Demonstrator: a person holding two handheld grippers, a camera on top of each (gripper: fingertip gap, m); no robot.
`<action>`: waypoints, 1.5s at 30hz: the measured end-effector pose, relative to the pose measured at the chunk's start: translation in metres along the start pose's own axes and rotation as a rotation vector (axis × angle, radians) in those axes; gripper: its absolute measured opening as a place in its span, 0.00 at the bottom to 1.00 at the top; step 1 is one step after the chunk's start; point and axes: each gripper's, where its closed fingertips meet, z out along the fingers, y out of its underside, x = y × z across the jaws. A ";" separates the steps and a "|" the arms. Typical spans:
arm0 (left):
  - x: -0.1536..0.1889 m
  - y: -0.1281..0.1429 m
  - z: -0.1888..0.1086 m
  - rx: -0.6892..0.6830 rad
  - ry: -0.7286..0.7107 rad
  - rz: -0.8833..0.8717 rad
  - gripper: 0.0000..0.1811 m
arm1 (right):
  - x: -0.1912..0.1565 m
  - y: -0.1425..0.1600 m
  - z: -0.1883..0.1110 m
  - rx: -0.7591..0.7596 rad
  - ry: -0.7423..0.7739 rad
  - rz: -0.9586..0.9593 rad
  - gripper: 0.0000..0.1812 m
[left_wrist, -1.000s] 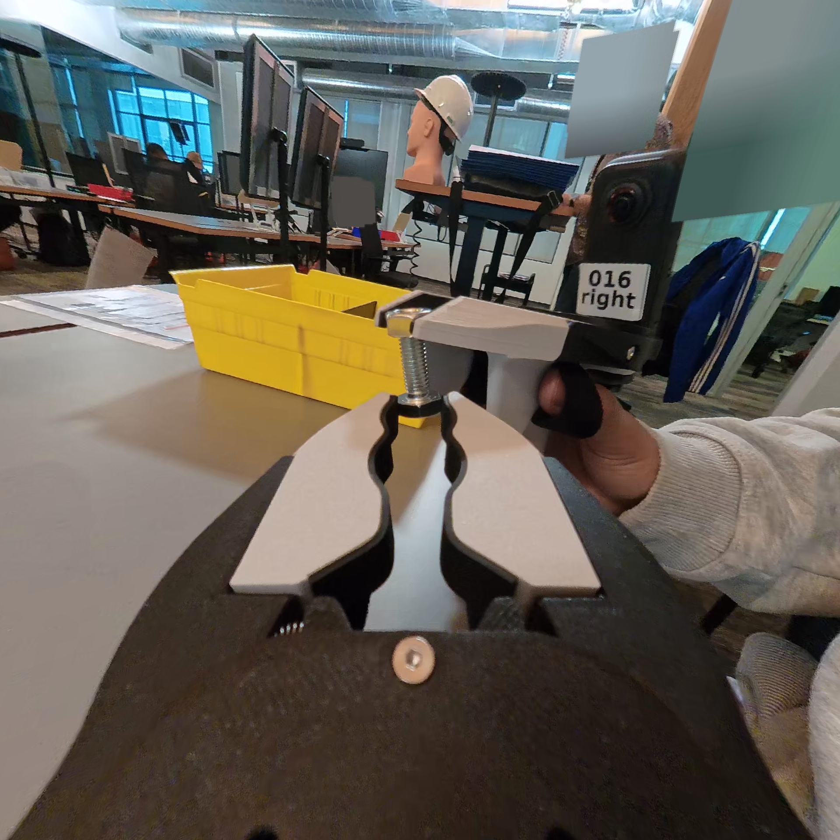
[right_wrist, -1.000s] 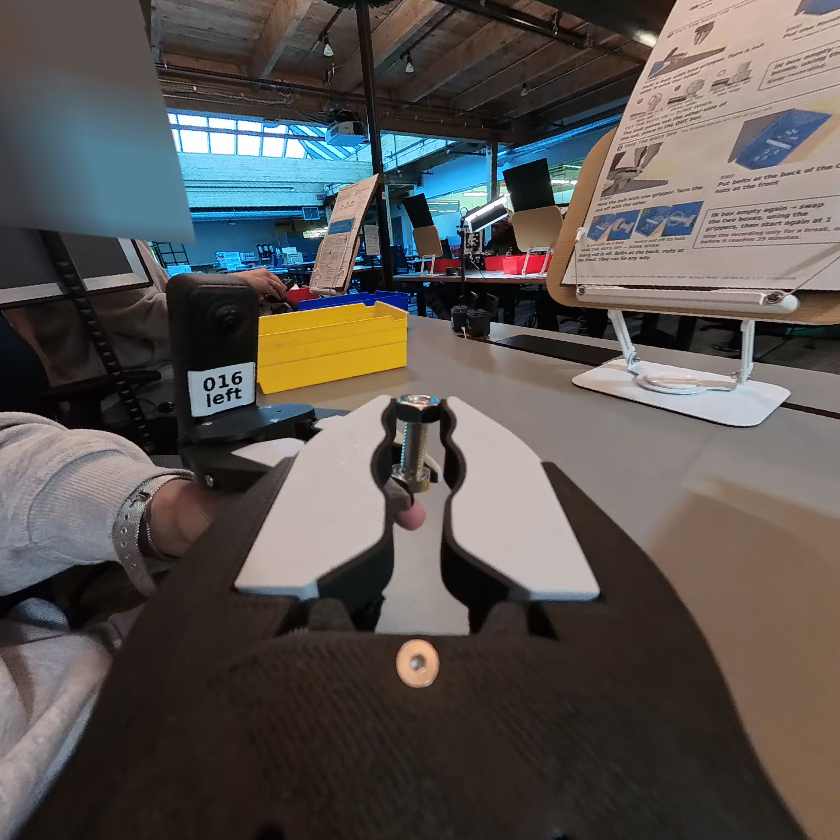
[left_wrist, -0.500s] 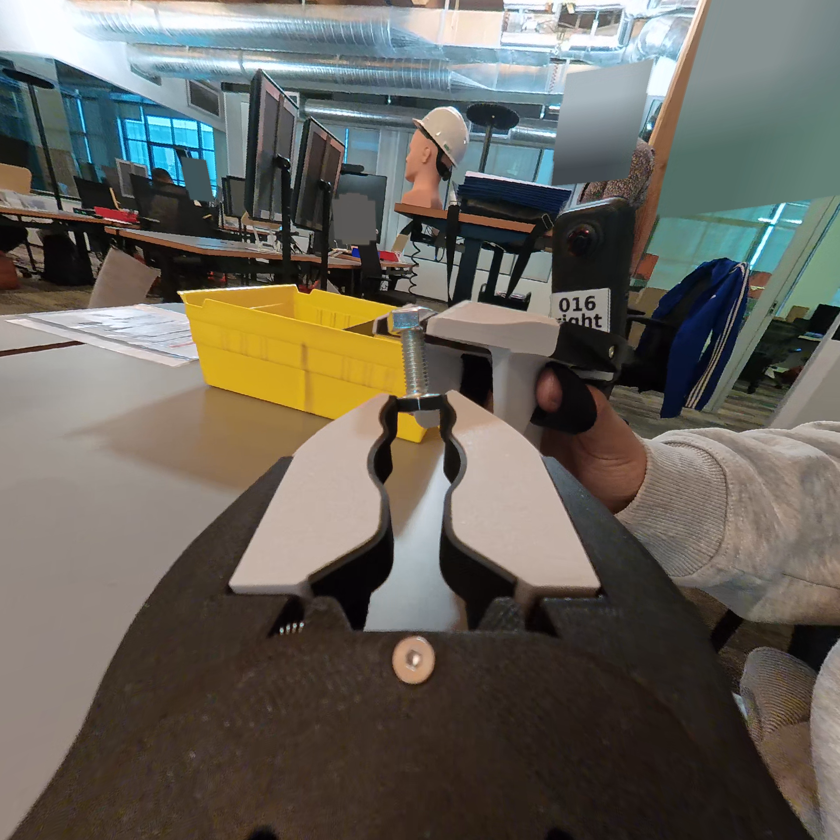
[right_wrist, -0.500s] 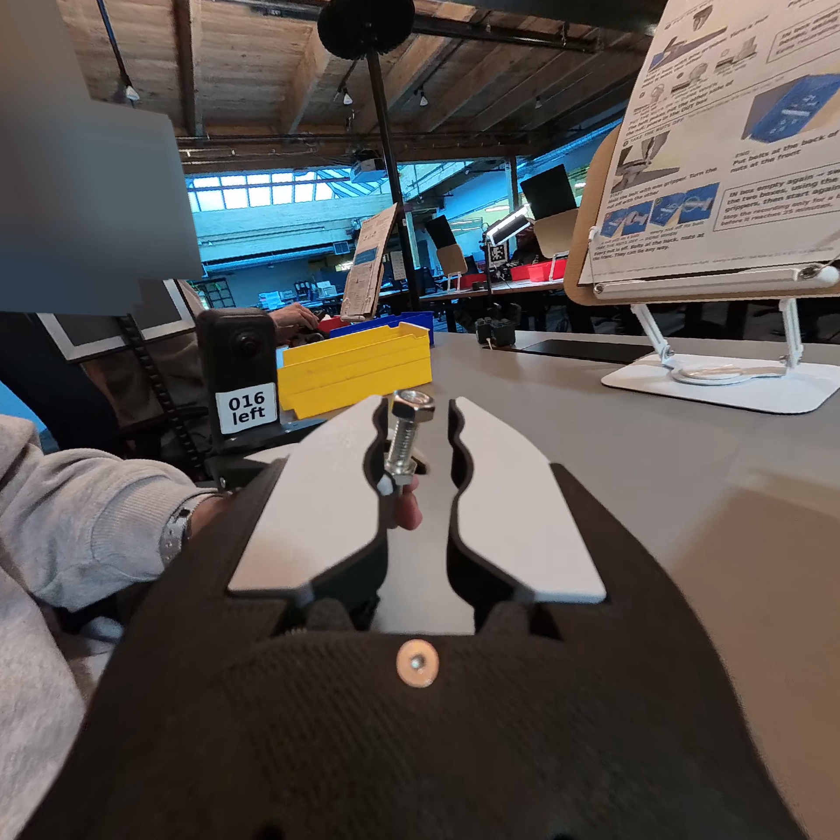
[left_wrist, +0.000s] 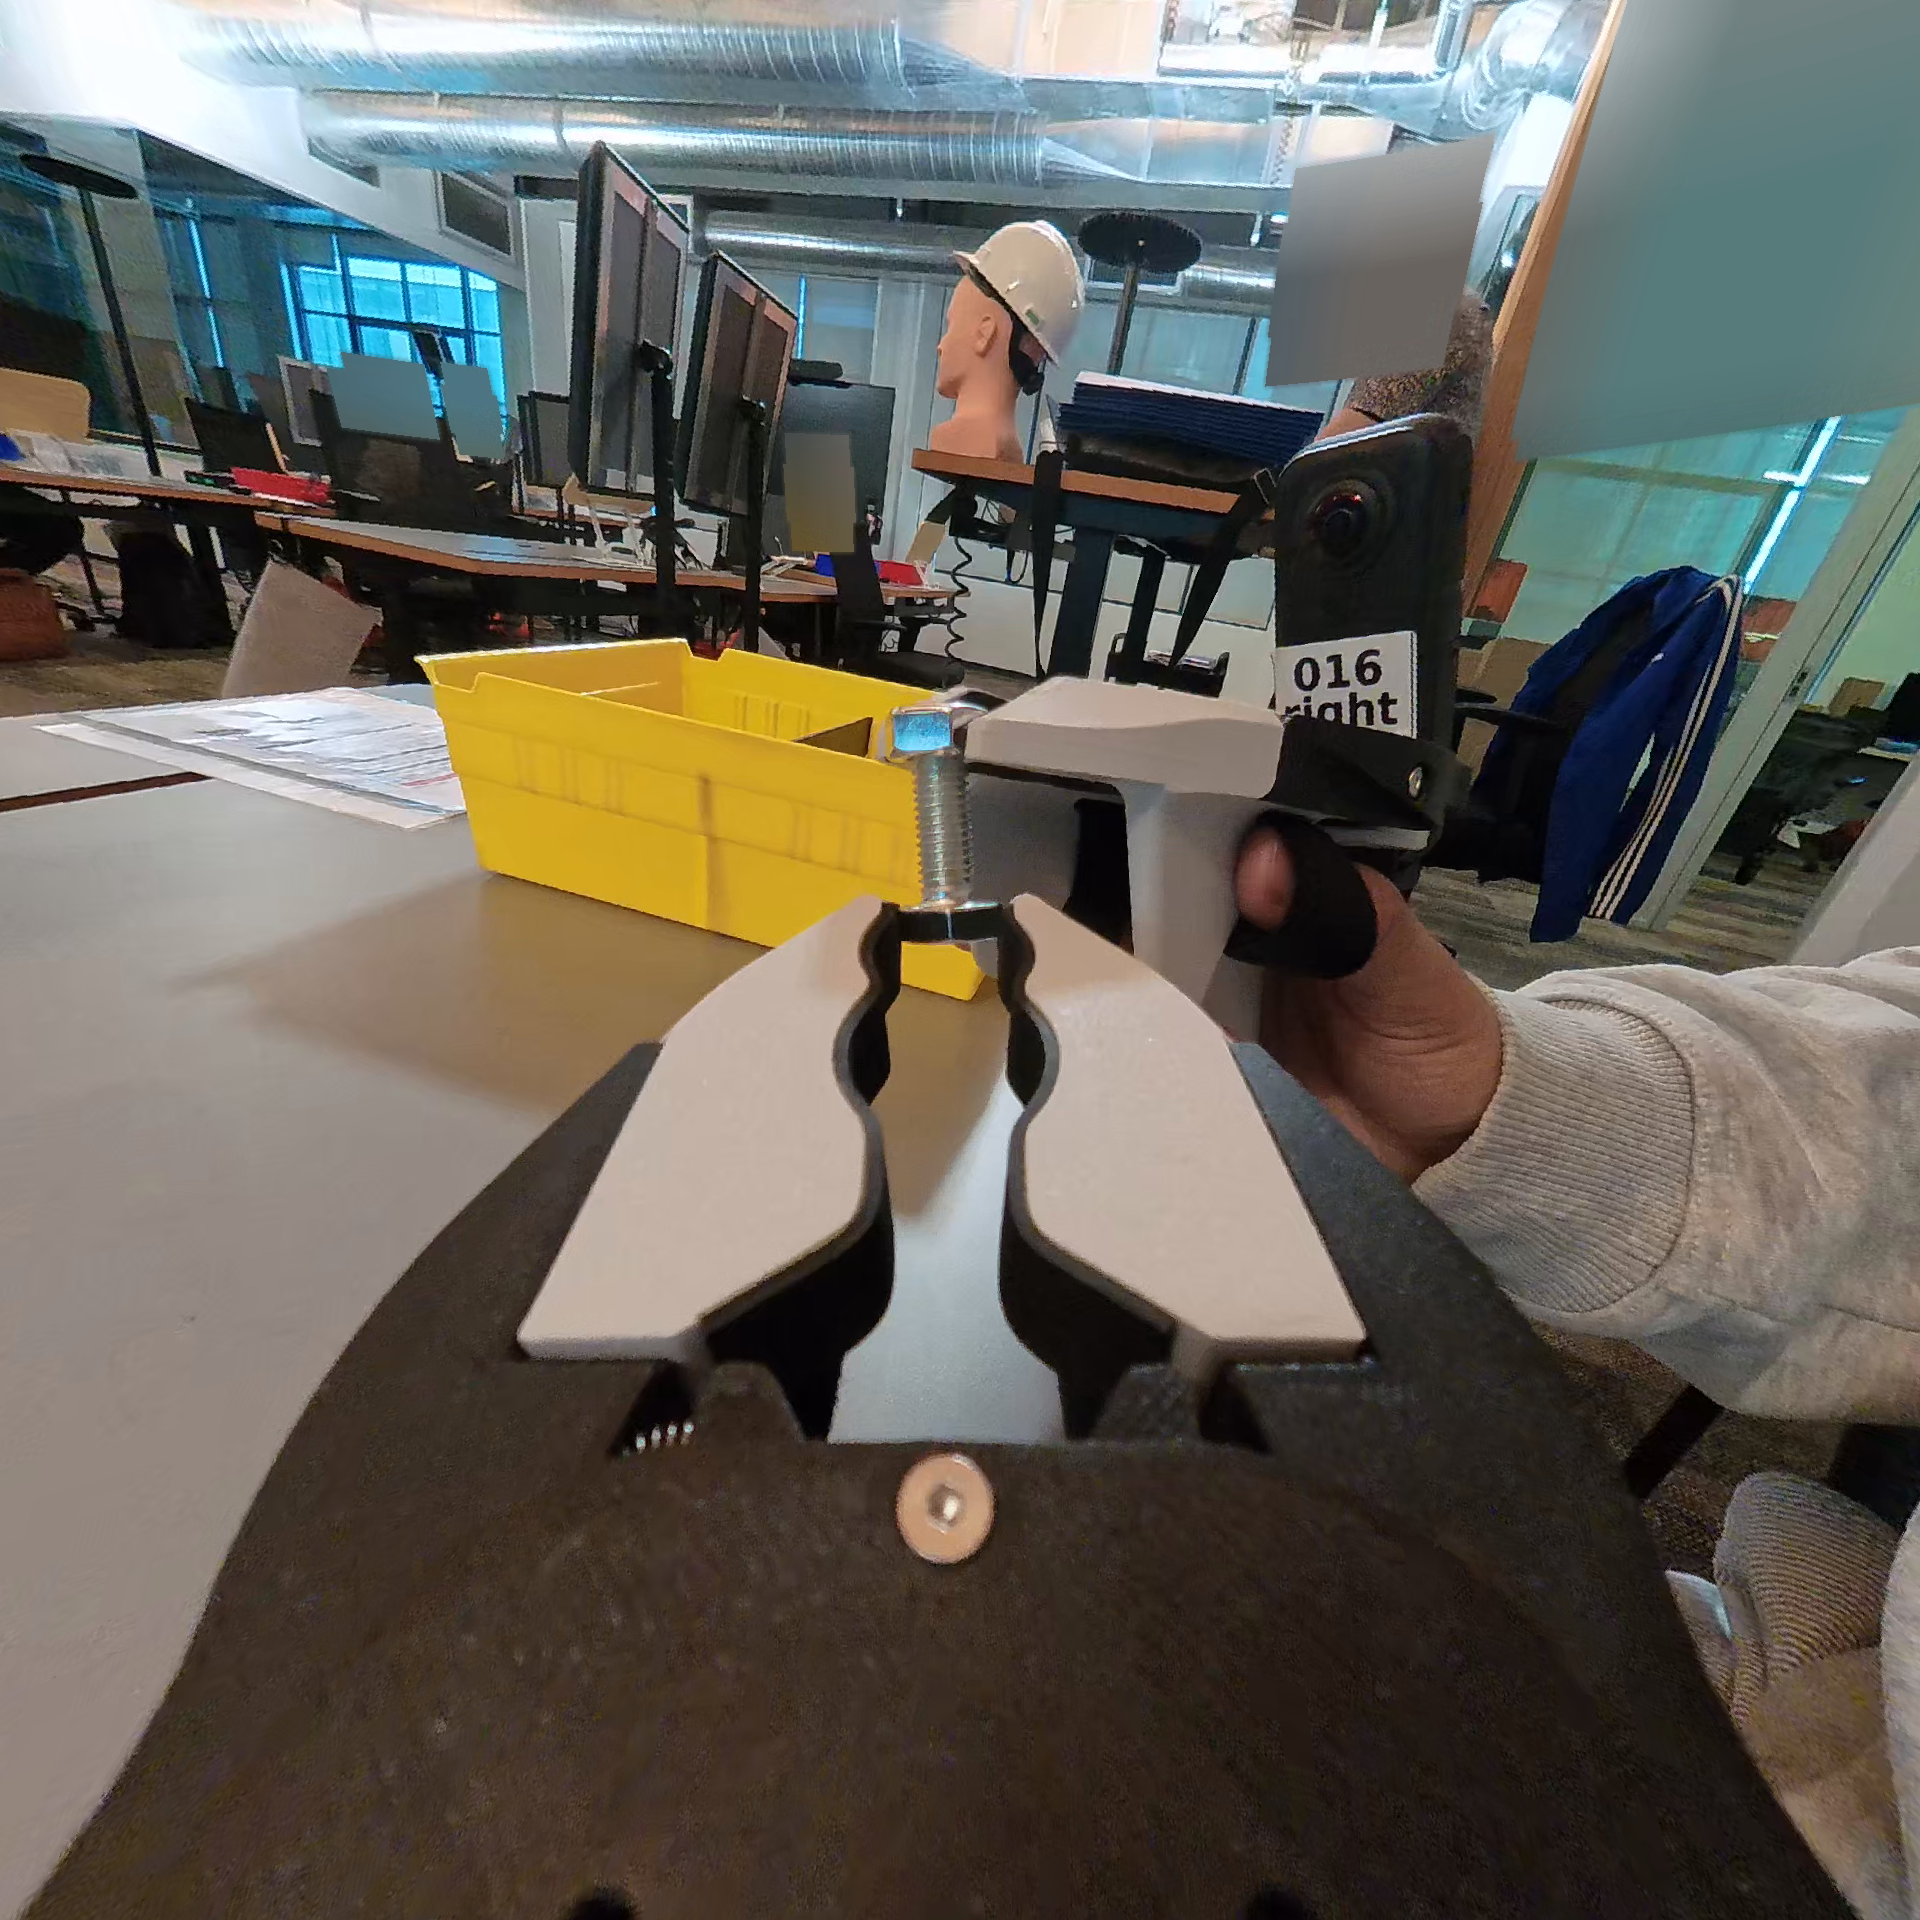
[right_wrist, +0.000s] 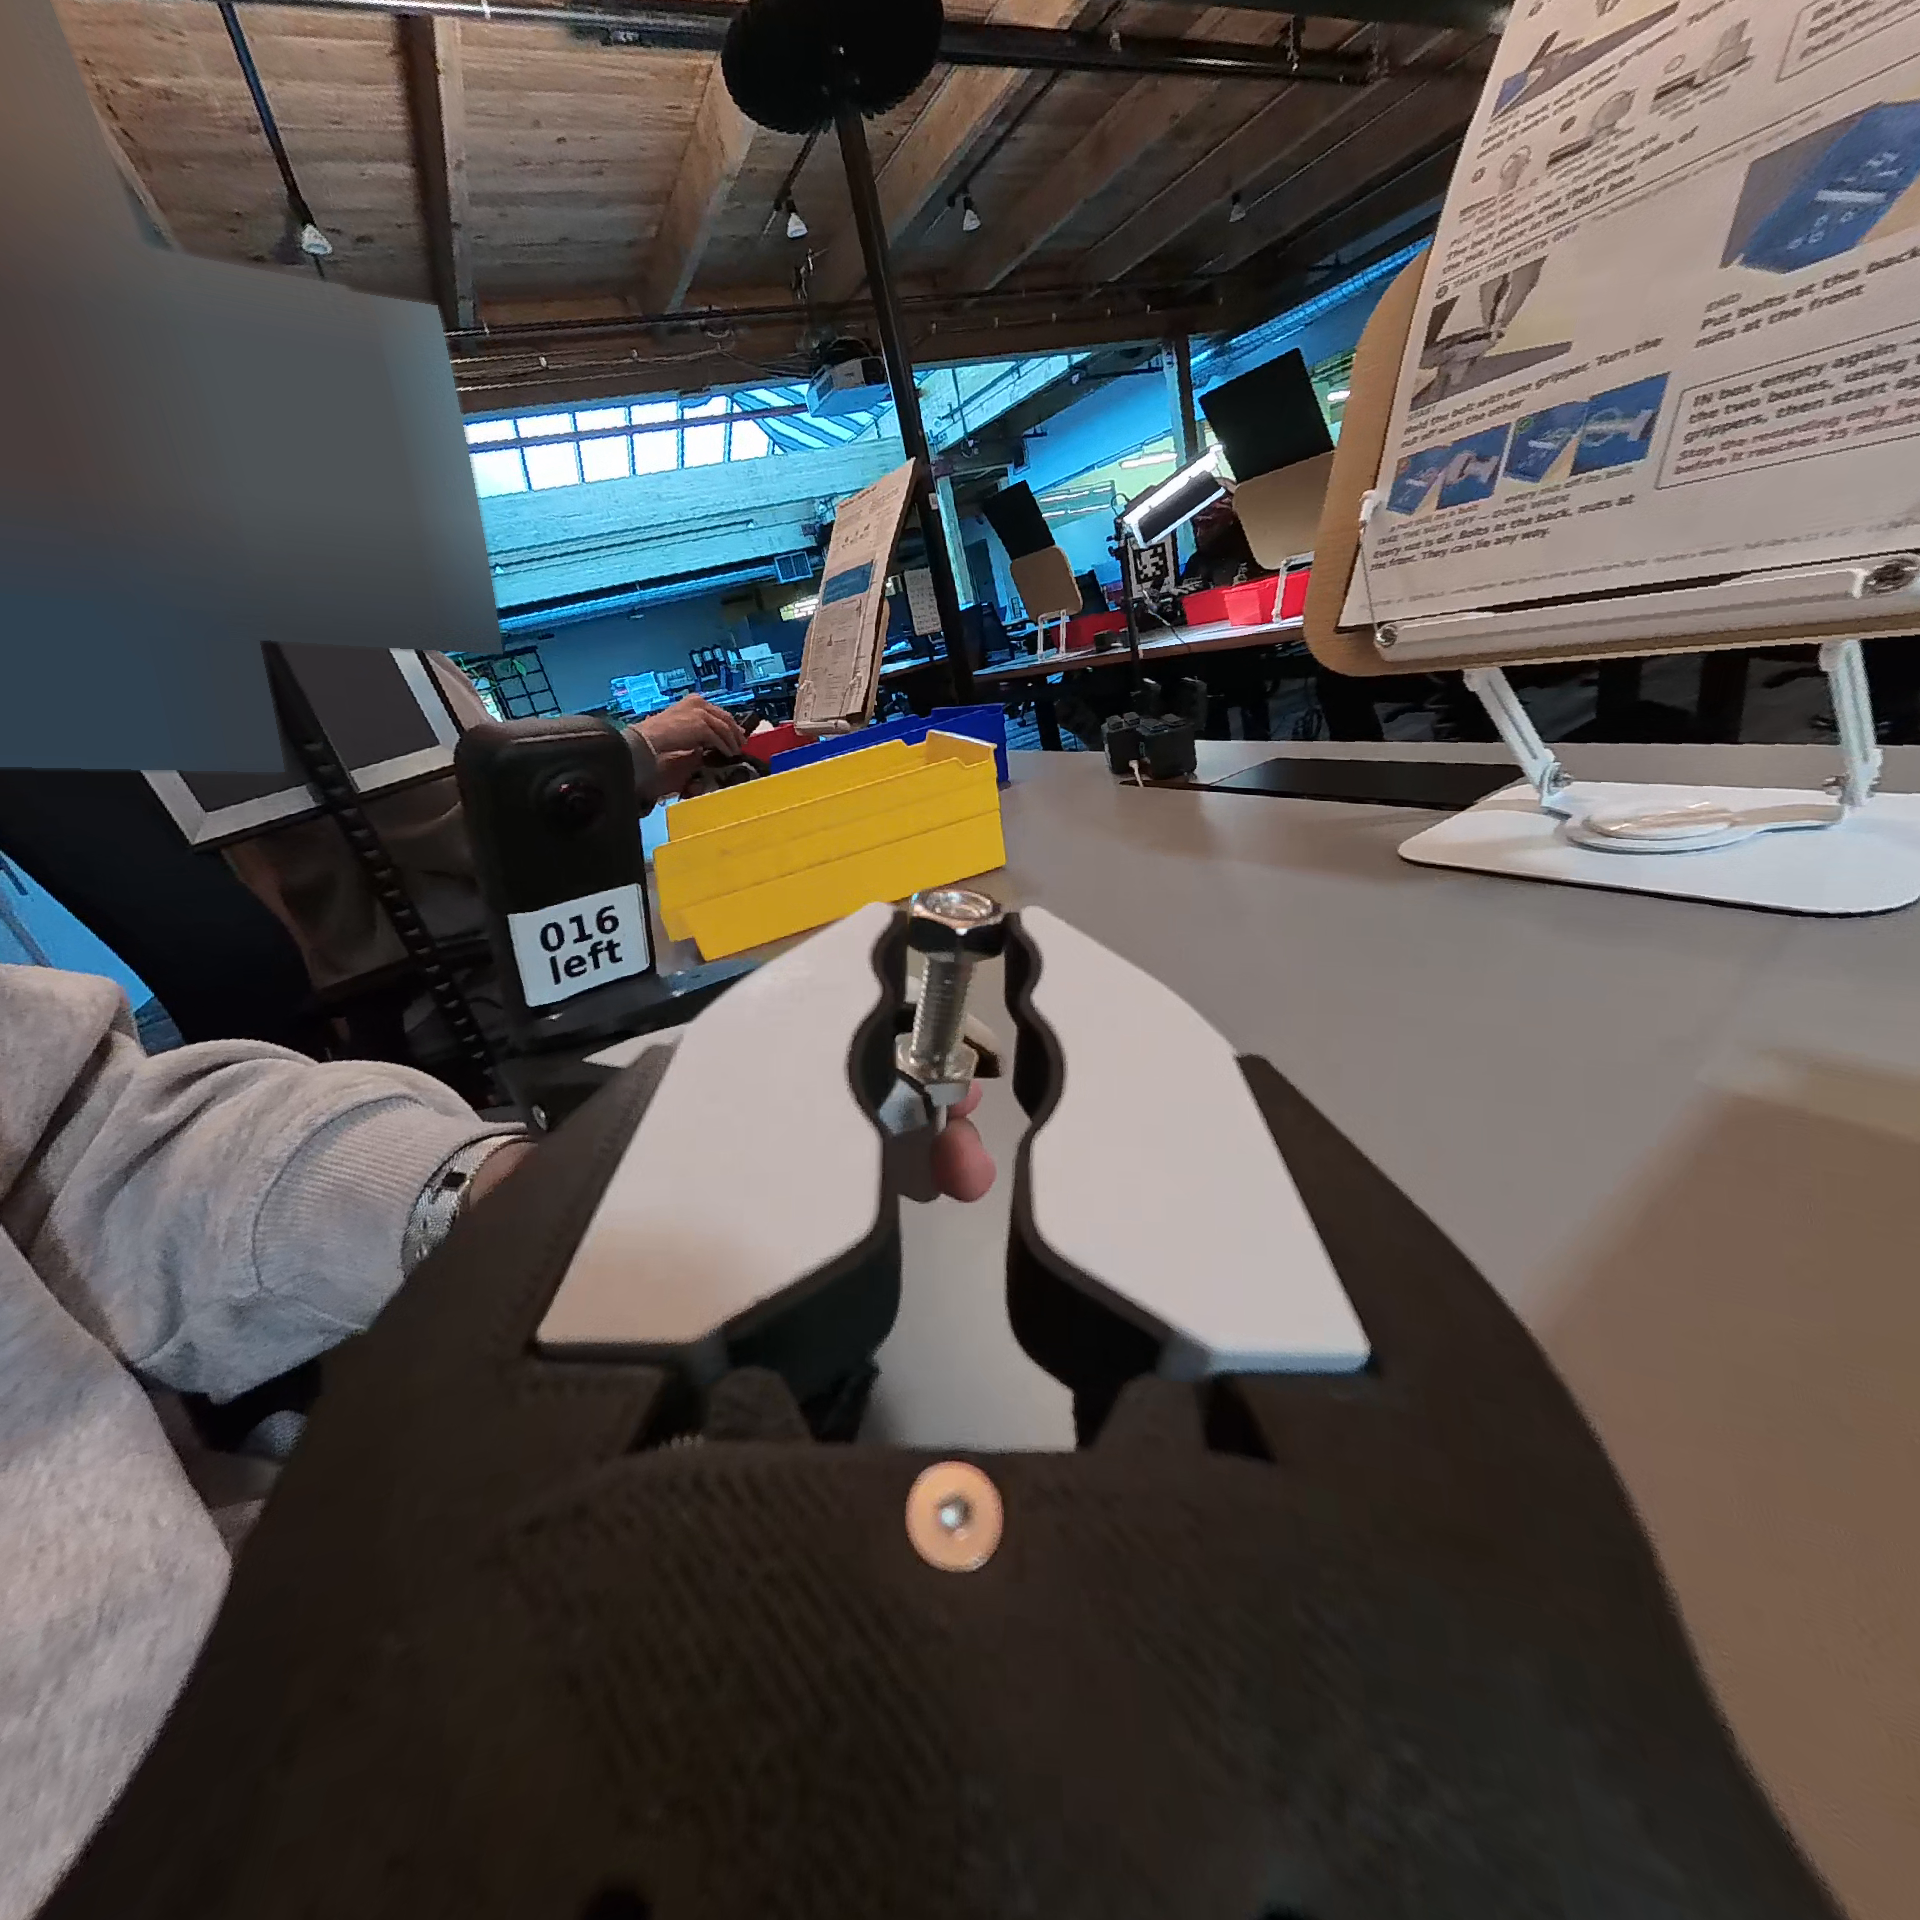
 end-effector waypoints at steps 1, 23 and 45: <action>0.000 0.000 0.000 -0.002 -0.002 -0.002 0.10 | 0.000 0.000 0.000 -0.002 0.001 0.001 0.10; 0.001 0.007 0.002 -0.041 -0.014 0.057 0.12 | 0.002 0.004 0.002 -0.028 0.011 -0.001 0.09; 0.016 0.001 0.001 -0.013 0.181 -0.163 0.12 | -0.007 -0.002 0.000 0.021 -0.110 0.101 0.09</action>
